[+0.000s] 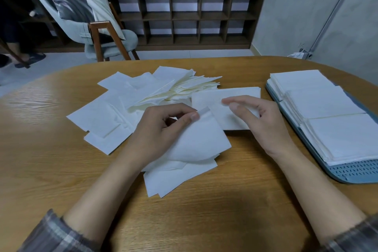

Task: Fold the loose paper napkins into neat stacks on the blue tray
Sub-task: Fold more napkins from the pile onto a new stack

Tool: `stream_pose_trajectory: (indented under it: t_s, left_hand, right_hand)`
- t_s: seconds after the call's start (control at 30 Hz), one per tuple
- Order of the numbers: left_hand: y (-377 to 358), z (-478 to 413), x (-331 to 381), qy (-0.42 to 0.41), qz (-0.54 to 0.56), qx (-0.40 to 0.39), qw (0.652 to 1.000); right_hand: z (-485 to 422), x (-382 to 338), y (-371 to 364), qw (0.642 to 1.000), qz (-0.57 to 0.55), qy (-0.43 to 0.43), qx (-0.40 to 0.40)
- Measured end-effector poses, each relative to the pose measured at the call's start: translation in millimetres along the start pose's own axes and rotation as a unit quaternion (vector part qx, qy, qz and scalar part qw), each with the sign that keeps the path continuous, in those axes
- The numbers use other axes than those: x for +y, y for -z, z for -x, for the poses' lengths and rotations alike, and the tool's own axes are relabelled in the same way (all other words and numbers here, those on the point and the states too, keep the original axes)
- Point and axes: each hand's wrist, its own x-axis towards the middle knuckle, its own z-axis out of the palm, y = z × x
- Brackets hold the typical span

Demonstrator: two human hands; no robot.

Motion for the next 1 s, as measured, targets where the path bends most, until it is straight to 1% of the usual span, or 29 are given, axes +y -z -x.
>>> stream_pose_trajectory:
  t_s: [0.07, 0.13, 0.2, 0.27, 0.33, 0.37, 0.43, 0.5, 0.6, 0.77, 0.87, 1.0]
  left_hand:
    - [-6.6, 1.6, 0.3, -0.005, -0.001, 0.014, 1.0]
    - [-13.1, 1.9, 0.7, -0.01, -0.013, 0.033, 0.999]
    - [-15.6, 0.9, 2.6, -0.003, -0.019, 0.037, 0.999]
    - [-13.1, -0.1, 5.1, 0.016, -0.02, 0.038, 0.999]
    - [-5.8, -2.7, 4.3, 0.039, -0.016, 0.048, 0.998]
    - [-1.8, -4.4, 2.9, 0.047, -0.002, 0.058, 0.997]
    - [3.5, -6.6, 1.0, 0.055, 0.039, 0.085, 0.994]
    - [2.6, -7.5, 1.6, 0.053, 0.052, 0.097, 0.993]
    - [-4.4, -5.8, 1.3, 0.073, 0.086, 0.102, 0.988]
    - [-11.0, -5.4, -0.2, 0.103, 0.107, 0.123, 0.981]
    - [-12.7, -4.2, 0.2, 0.114, 0.1, 0.133, 0.979]
    - [-12.9, -2.3, -3.2, 0.124, 0.077, 0.102, 0.984]
  right_hand:
    - [3.9, -4.4, -4.0, 0.996, -0.057, -0.01, -0.073]
    - [6.7, -5.3, -10.9, 0.99, -0.082, -0.041, -0.106]
    - [6.3, -3.6, -17.2, 0.992, -0.077, -0.061, -0.083]
    - [2.7, 2.0, -16.9, 0.994, -0.07, -0.084, -0.025]
    - [-2.1, 5.9, -11.5, 0.989, -0.093, -0.116, 0.024]
    - [-3.5, 9.0, -8.4, 0.987, -0.102, -0.124, 0.029]
    - [-1.9, 10.2, -6.5, 0.984, -0.128, -0.124, -0.003]
    - [0.8, 6.2, -9.3, 0.979, -0.16, -0.122, -0.044]
    - [2.1, 1.0, -15.3, 0.982, -0.15, -0.092, -0.073]
    - [1.4, 5.3, -18.5, 0.979, -0.174, -0.084, -0.068]
    - [1.1, 5.9, -19.1, 0.98, -0.17, -0.08, -0.067]
    - [1.7, 5.6, -18.6, 0.987, -0.132, -0.072, -0.054]
